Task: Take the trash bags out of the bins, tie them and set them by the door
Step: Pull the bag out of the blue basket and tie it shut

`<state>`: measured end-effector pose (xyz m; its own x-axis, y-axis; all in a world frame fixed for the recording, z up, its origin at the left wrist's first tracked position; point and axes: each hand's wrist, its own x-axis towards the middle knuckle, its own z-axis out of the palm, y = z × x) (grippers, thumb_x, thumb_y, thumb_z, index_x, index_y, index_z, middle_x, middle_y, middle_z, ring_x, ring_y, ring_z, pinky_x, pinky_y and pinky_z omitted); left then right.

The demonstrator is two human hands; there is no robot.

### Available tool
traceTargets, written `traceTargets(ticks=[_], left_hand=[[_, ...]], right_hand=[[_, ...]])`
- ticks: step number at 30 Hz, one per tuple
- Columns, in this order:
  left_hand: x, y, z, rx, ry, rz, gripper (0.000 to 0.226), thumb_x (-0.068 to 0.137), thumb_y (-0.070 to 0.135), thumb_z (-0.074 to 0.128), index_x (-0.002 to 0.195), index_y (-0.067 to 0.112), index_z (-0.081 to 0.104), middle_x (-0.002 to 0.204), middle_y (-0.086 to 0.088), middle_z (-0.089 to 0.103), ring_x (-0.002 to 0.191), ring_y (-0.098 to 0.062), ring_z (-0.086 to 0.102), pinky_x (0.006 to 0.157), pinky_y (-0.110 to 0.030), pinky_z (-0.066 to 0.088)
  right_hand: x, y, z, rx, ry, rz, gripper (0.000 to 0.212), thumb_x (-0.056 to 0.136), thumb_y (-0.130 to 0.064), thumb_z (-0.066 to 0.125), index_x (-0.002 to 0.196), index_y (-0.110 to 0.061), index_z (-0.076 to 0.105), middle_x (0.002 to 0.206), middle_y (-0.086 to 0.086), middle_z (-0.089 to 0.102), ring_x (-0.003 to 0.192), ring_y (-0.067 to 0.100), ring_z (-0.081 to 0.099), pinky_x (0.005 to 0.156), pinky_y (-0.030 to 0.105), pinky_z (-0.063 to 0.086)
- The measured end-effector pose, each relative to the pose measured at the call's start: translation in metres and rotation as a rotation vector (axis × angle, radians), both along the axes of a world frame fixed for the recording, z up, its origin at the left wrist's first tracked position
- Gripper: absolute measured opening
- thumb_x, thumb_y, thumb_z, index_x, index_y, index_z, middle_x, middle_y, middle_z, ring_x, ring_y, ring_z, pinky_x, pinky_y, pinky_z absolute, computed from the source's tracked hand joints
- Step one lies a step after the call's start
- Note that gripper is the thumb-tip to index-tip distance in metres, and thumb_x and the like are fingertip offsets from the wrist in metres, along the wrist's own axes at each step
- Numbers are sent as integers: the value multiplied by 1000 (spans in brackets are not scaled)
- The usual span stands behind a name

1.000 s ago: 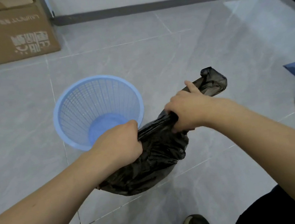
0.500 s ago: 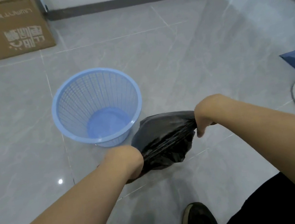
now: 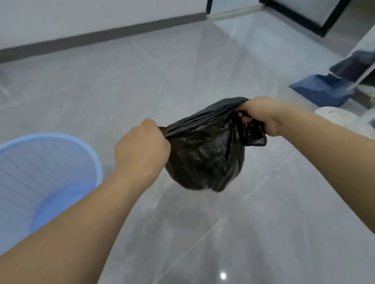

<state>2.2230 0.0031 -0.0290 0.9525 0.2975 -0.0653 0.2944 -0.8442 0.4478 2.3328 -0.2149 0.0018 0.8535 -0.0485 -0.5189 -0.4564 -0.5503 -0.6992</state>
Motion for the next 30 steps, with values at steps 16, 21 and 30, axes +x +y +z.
traceTargets(ticks=[16,21,30], left_hand=[[-54,0,-114,-1007,1257,-178,29,78,38,71,66,16,55,51,6,26,37,-6,18,37,-19,13],[-60,1,-106,-1509,965,-26,23,78,28,48,59,16,46,100,-15,71,91,-32,69,84,-37,49],[-38,-20,-113,-811,-336,230,16,96,12,41,93,11,57,91,-5,59,81,-15,52,72,-28,41]], right_hand=[[-108,-70,-109,-103,668,562,32,88,-26,65,57,-20,65,91,3,58,81,19,48,69,24,42],[-105,-69,-127,244,663,205,31,97,-19,46,67,-14,45,64,4,58,66,19,59,64,27,47],[-108,-67,-162,1016,828,50,28,73,-29,79,77,-12,58,54,-10,21,39,2,20,51,17,12]])
